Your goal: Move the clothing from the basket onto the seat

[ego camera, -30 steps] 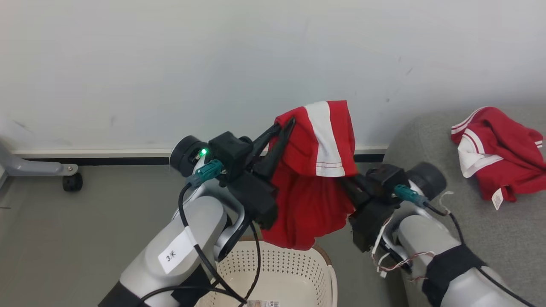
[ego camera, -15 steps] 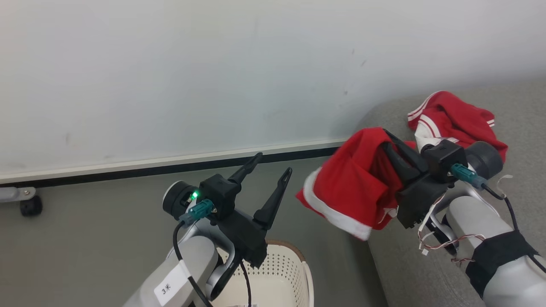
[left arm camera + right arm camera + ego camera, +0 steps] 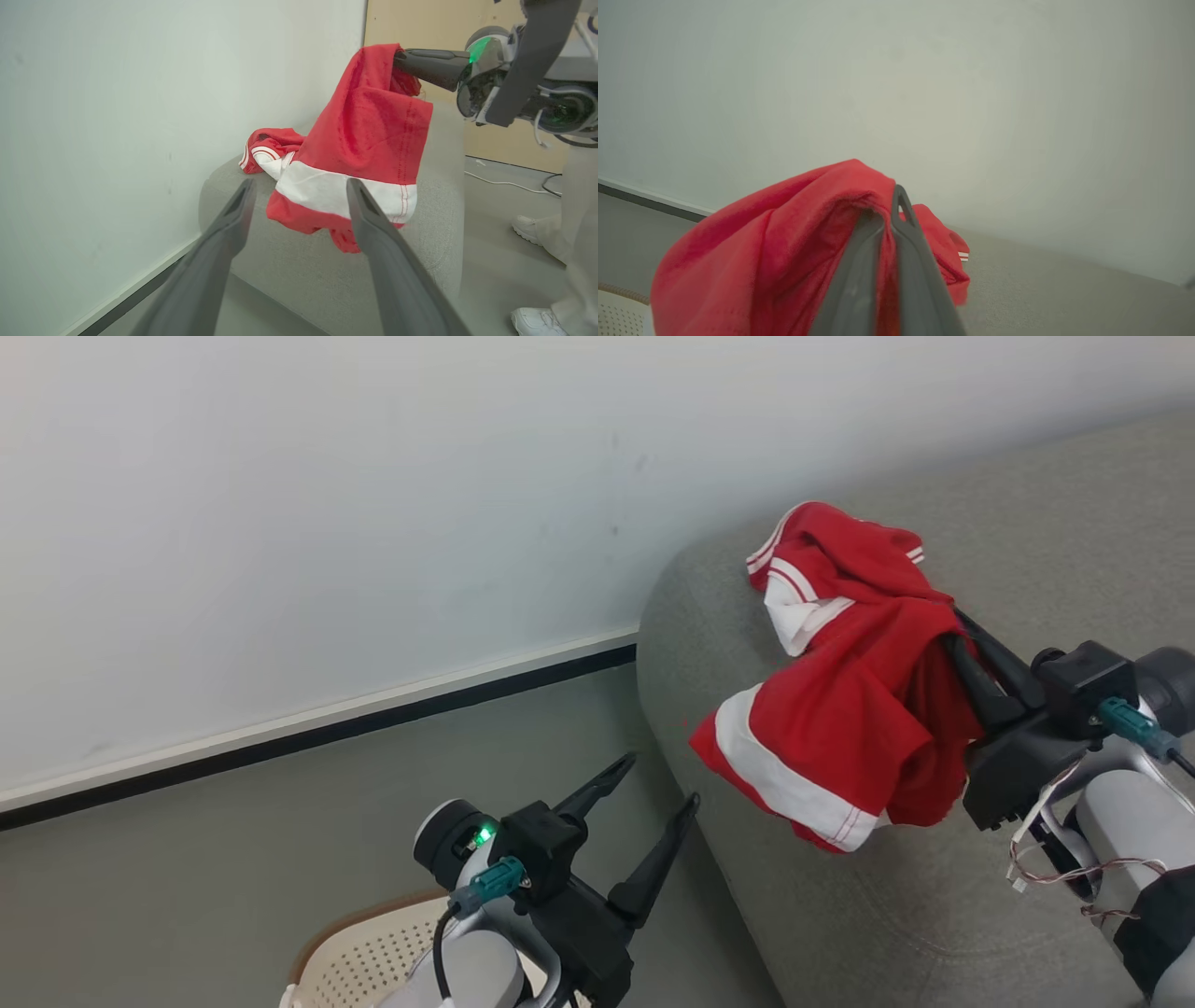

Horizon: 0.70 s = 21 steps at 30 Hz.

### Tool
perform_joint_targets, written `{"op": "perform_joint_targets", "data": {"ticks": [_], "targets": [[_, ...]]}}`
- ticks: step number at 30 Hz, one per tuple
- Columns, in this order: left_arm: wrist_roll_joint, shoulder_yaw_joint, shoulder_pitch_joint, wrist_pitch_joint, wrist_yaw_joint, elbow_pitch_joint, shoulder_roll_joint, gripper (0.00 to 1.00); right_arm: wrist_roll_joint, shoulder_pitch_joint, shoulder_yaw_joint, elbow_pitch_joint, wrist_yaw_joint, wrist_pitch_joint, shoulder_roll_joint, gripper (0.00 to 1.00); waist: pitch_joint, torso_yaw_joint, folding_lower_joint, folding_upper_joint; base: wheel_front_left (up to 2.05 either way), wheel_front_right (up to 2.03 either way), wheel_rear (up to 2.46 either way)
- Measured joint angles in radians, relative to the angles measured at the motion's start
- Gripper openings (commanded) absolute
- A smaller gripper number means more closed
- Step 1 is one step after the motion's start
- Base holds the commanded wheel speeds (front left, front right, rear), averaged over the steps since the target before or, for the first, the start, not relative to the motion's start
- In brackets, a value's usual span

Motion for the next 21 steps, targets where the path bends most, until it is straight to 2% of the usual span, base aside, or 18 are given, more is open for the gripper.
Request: {"op": "perform_joint_targets", "data": {"ticks": [9,14,21], "targets": [[0.041,-0.036,0.002,0.0,0.008,-0.023,-0.025,1.0,0.024,0.016,-0.06,-0.049,-0.016,0.0,-0.073,0.0,0.041,-0.084,0.0,0.0,0.0,0.0,0.0],[0.054,-0.049,-0.014,0.0,0.009,-0.043,-0.026,1.0,0.044,-0.017,-0.098,-0.063,-0.016,0.001,-0.098,0.0,0.088,-0.088,0.0001,0.0,0.0,0.0,0.0],[0.095,-0.063,-0.049,0.0,0.017,-0.102,-0.026,1.0,0.058,-0.195,-0.165,-0.063,-0.016,0.032,-0.171,0.0,0.169,-0.07,0.0001,0.0001,0.0,0.0,0.0]]}}
